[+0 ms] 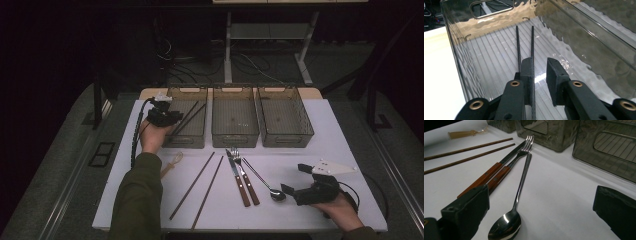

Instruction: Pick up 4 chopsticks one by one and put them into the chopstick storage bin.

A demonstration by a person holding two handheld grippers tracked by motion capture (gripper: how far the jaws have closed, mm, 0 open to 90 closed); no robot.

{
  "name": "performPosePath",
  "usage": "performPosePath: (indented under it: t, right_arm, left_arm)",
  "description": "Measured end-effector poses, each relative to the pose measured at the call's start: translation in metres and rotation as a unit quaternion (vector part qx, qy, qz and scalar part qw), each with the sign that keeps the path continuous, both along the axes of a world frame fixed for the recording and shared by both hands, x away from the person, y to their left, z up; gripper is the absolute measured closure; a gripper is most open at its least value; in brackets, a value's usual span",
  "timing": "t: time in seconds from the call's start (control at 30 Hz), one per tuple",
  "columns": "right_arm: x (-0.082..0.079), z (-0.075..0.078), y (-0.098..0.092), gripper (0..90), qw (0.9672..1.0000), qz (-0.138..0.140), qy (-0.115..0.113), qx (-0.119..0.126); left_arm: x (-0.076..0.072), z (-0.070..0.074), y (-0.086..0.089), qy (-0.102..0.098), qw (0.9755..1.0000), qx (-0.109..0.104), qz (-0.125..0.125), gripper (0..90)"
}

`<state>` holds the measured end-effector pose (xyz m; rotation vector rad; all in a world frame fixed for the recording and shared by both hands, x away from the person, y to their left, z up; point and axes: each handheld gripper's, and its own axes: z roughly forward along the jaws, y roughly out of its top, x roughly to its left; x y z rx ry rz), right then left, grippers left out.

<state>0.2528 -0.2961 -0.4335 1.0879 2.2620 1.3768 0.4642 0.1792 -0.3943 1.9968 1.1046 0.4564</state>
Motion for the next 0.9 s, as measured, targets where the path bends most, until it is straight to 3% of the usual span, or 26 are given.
performPosePath:
  t: [0.4, 0.57, 0.7, 0.9]
  right_arm:
    - [0.000, 0.000, 0.000, 0.8, 1.0000, -0.001, 0.000, 0.000]
    - [0.000, 0.000, 0.000, 0.8, 1.0000, -0.001, 0.000, -0.001]
    - [0.000, 0.000, 0.000, 0.8, 1.0000, -0.001, 0.001, 0.000]
    - [0.000, 0.000, 0.000, 0.8, 1.0000, 0.000, 0.001, 0.000]
  left_arm:
    - [-0.015, 0.015, 0.005, -0.009, 0.9995, -0.021, -0.021, 57.3]
    - [-0.025, 0.024, 0.002, -0.011, 0.9995, -0.006, -0.031, 52.5]
    - [-0.034, 0.029, 0.000, -0.009, 0.9992, -0.009, -0.039, 49.1]
    - [-0.051, 0.033, -0.003, 0.001, 0.9979, -0.032, -0.057, 43.6]
